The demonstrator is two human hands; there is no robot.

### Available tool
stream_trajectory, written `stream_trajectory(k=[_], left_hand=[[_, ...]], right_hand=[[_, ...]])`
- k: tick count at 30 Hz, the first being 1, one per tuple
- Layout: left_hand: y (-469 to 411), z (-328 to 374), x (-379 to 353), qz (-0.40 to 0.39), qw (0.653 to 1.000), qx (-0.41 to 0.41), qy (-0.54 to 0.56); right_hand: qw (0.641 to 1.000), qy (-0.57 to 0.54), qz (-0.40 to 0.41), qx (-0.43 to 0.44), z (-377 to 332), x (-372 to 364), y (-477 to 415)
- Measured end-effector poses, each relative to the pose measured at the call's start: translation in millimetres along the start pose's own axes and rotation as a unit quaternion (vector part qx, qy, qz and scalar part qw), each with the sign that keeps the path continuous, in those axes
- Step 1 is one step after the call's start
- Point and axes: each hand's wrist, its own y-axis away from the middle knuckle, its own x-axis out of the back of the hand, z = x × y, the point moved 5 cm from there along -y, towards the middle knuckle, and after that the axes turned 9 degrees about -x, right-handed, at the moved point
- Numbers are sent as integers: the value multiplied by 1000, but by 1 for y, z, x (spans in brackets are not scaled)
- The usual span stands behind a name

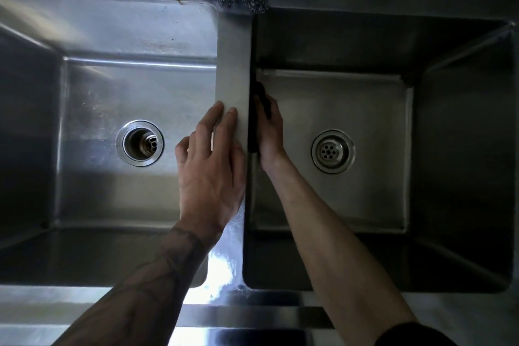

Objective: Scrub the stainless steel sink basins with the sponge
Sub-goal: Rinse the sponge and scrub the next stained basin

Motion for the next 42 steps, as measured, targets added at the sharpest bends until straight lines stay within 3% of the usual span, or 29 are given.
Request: stream_trajectory(k=[7, 13, 18, 23, 30, 36, 42], left_hand=[[0, 2, 0, -4, 1000, 5, 7], [-1, 4, 3, -13, 1000, 15, 11], [-1, 4, 3, -14, 1000, 11, 11], [-1, 3, 1, -9, 1000, 5, 8], [0, 3, 2, 6, 1000, 4, 11], [-2, 5, 4, 10, 1000, 2, 20], [-3, 6, 6, 4, 1000, 3, 27]], right_hand=[[997, -18, -25, 71, 6, 9, 28], [1000, 13, -9, 16, 9, 9, 21], [996, -9, -40, 75, 13, 14, 44], [1000, 17, 1, -6, 34, 13, 28], [999, -15, -31, 36, 47, 20, 66], [998, 32, 28, -35, 51, 21, 57], [999, -3, -37, 1, 55, 28, 89]])
